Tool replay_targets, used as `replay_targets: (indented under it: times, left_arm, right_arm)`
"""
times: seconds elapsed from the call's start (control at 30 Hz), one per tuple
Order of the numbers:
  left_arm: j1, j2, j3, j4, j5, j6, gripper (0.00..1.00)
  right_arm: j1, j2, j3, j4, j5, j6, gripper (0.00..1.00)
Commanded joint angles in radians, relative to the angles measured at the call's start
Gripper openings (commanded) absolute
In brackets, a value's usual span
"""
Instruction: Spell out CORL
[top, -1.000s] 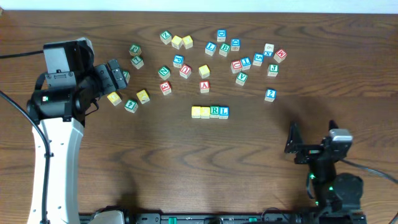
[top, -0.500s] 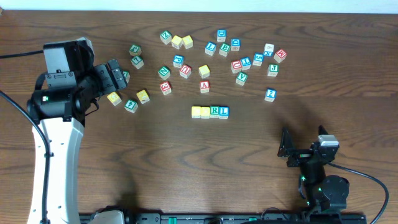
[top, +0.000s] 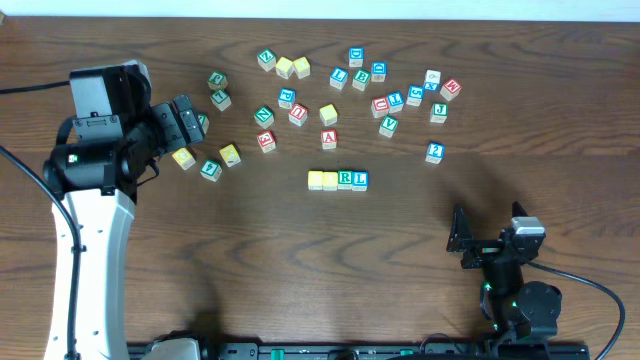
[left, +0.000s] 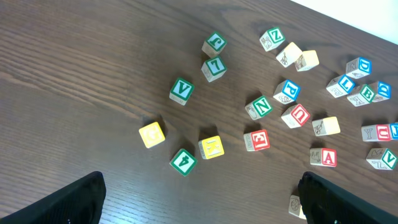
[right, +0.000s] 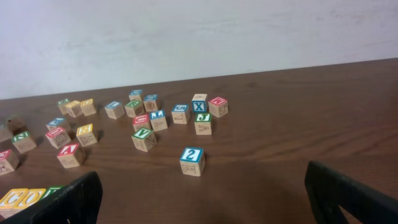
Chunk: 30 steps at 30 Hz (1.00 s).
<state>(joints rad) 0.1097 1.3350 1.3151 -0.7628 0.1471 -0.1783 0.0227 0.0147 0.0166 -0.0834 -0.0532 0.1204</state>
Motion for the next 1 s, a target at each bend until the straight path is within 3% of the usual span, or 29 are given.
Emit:
replay_targets:
  times: [0.0, 0.33, 0.57, 0.67, 0.83, 0.97]
  left_arm:
    - [0.003, 0.001, 0.005, -0.004, -0.009, 0.013, 0.98]
    - [0.003, -0.012, 0.004, -0.005, -0.010, 0.014, 0.98]
    - [0.003, -0.192, -0.092, 0.004, -0.164, 0.025, 0.98]
    - [0.003, -0.333, -0.234, 0.126, -0.192, 0.039, 0.98]
    - [0.003, -0.631, -0.608, 0.543, -0.187, 0.117, 0.97]
    - [0.003, -0.810, -0.829, 0.700, -0.185, 0.163, 0.98]
  right_arm:
    - [-0.009, -0.010, -0.008, 0.005, -0.006, -0.014, 0.99]
    - [-0.009, -0.010, -0.008, 0.005, -0.006, -0.013, 0.99]
    - [-0.009, -0.010, -0.008, 0.005, -0.006, -0.014, 0.99]
    - [-0.009, -0.010, -0.008, 0.005, -0.006, -0.014, 0.99]
    - [-0.009, -0.010, -0.008, 0.005, -0.006, -0.014, 0.99]
    - [-0.009, -0.010, -0.008, 0.005, -0.006, -0.014, 0.99]
